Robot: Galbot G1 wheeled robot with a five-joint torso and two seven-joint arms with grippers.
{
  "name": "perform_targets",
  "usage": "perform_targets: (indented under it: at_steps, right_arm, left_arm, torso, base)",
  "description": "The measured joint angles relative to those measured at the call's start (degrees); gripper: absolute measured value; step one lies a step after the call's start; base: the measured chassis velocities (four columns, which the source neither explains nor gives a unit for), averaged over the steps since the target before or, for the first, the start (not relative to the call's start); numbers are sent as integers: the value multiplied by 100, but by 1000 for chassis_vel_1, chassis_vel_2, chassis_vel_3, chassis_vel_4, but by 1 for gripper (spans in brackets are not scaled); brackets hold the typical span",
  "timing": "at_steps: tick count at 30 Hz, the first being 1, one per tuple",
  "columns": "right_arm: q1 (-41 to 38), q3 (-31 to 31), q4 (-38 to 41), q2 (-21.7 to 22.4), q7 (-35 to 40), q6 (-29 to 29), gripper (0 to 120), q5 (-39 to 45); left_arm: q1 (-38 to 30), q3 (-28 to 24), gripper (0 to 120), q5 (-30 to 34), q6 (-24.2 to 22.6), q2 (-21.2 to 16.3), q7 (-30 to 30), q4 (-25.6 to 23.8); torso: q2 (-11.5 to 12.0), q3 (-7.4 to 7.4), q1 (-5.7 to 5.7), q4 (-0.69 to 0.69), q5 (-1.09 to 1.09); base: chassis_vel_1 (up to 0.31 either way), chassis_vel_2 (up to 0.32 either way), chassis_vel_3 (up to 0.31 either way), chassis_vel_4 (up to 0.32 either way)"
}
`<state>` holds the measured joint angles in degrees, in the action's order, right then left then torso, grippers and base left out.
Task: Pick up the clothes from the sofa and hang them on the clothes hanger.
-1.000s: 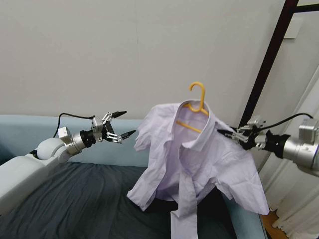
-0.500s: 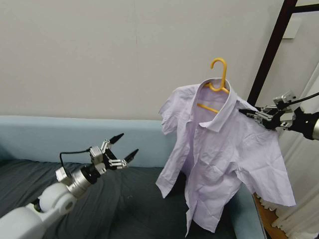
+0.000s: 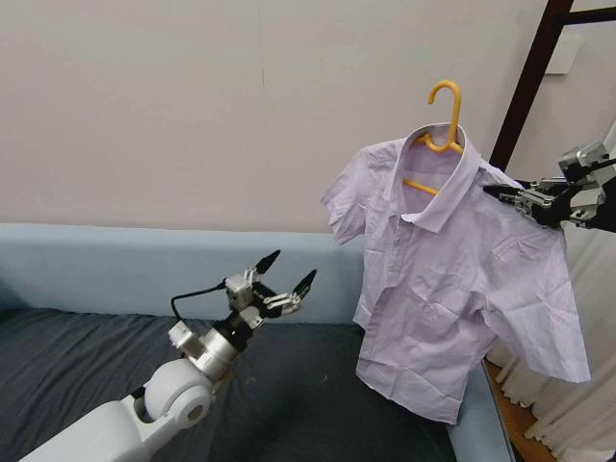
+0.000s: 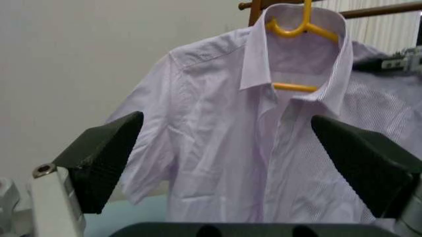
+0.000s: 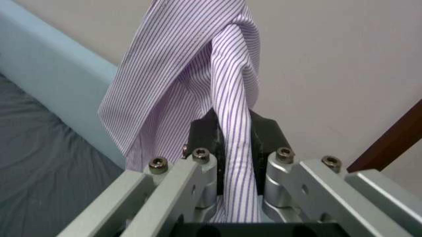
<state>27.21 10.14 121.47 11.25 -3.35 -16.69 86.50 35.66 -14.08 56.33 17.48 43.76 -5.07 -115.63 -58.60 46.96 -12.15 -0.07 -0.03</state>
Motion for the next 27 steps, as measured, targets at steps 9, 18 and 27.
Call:
perform_targets:
  at_steps: [9, 18, 27]
  right_arm:
    - [-41, -1, 188, 124, 90, 7, 7, 144]
    - [-81, -56, 304, 177, 183, 11, 7, 185]
    - [-50, -4, 420, 143, 319, 114, 7, 311]
  left_arm:
    - [-1654, -827, 100, 812, -799, 427, -1248, -270]
    - [-2462, -1184, 98, 801, -952, 1177, -1580, 406]
    - [-2469, -1269, 76, 833, -945, 1212, -1403, 670]
  torso:
    - [0, 0, 0, 1, -1]
    - [0, 0, -1, -2, 0]
    - [0, 0, -1, 1, -2]
  base:
    - [0, 0, 0, 0]
    - [0, 0, 0, 0]
    - [0, 0, 0, 0]
